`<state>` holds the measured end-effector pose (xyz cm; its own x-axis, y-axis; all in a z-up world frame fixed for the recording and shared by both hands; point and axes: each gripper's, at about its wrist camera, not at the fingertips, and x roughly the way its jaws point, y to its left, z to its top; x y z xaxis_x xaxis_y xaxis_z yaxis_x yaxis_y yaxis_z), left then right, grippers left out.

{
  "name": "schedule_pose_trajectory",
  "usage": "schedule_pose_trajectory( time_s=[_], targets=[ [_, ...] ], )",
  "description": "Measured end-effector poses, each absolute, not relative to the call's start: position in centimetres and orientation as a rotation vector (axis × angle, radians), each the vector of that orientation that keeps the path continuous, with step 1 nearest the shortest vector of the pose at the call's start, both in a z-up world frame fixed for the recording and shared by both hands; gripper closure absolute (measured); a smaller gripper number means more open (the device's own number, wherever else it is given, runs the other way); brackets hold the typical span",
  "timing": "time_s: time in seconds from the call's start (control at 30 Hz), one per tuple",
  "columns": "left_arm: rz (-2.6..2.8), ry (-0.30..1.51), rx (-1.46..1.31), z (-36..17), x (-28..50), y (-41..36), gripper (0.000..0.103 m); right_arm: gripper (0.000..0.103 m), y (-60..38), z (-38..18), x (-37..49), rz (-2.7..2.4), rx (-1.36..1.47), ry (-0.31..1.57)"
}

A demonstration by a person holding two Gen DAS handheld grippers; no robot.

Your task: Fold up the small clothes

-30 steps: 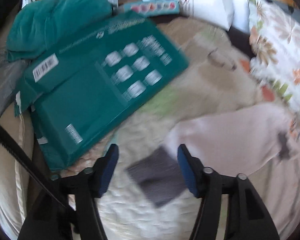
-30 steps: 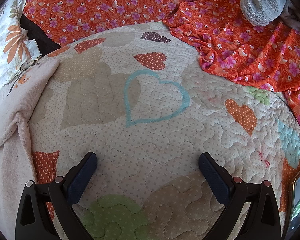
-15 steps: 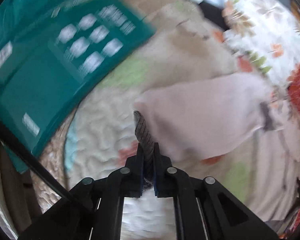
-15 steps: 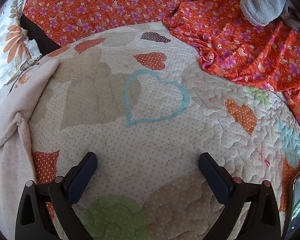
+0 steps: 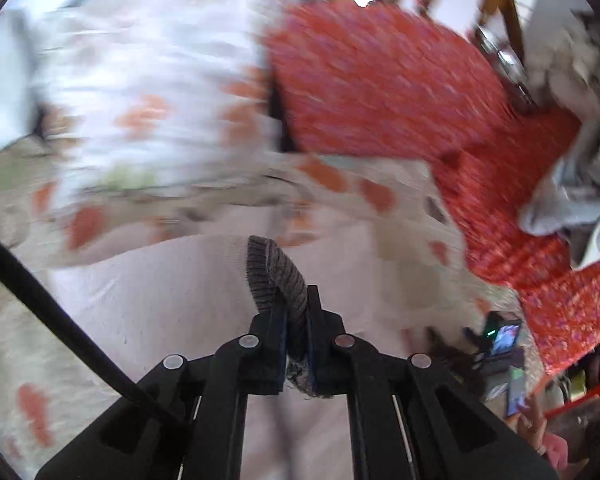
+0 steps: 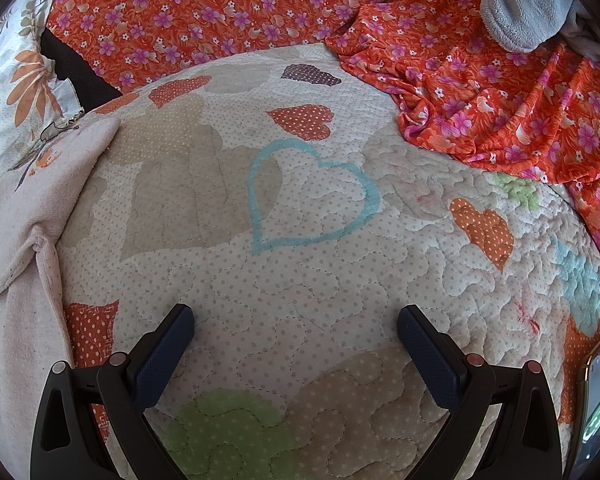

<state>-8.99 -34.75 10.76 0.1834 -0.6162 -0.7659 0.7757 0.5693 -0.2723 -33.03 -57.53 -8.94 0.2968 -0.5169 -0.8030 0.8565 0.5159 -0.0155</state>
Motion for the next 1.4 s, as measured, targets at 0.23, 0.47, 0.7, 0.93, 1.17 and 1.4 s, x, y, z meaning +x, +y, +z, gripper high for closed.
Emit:
schedule_pose_trajectory(
  time_s=[0.23,0.47,0.7,0.93,1.17,1.4],
  targets=[
    [-1.056,1.072,0.162,7.1,-12.4,-38.5,0.064,0.0,-57.5,-8.9,-33.0,-0.958,0.466,0.854],
    [-0.864,0.979,0.176,6.2,-9.6,-29.7,0.045,0.0,-57.6,-8.9,-33.0,-0.958,0.466,0.854],
    [-0.702,0.958,0.11,4.2,-9.3,-18.6,0.037,0.0,-57.5,-8.9,-33.0,-0.958,0.466,0.854],
    [-0.651,0.963,0.059,0.4,-9.8,-14.2,0.037,0.0,-57.6,-8.9,-33.0,-0.958,0.466,0.854],
    [-0.64,0.893,0.111,-0.9,-11.0,-12.8,0.037,0.0,-57.5,-8.9,-33.0,-0.958,0.466,0.854],
    [-0.639,0.914,0.096,-1.7,-10.8,-12.4,0.036,0.0,-57.5,-8.9,-33.0,-0.958,0.466,0.854]
  ],
)
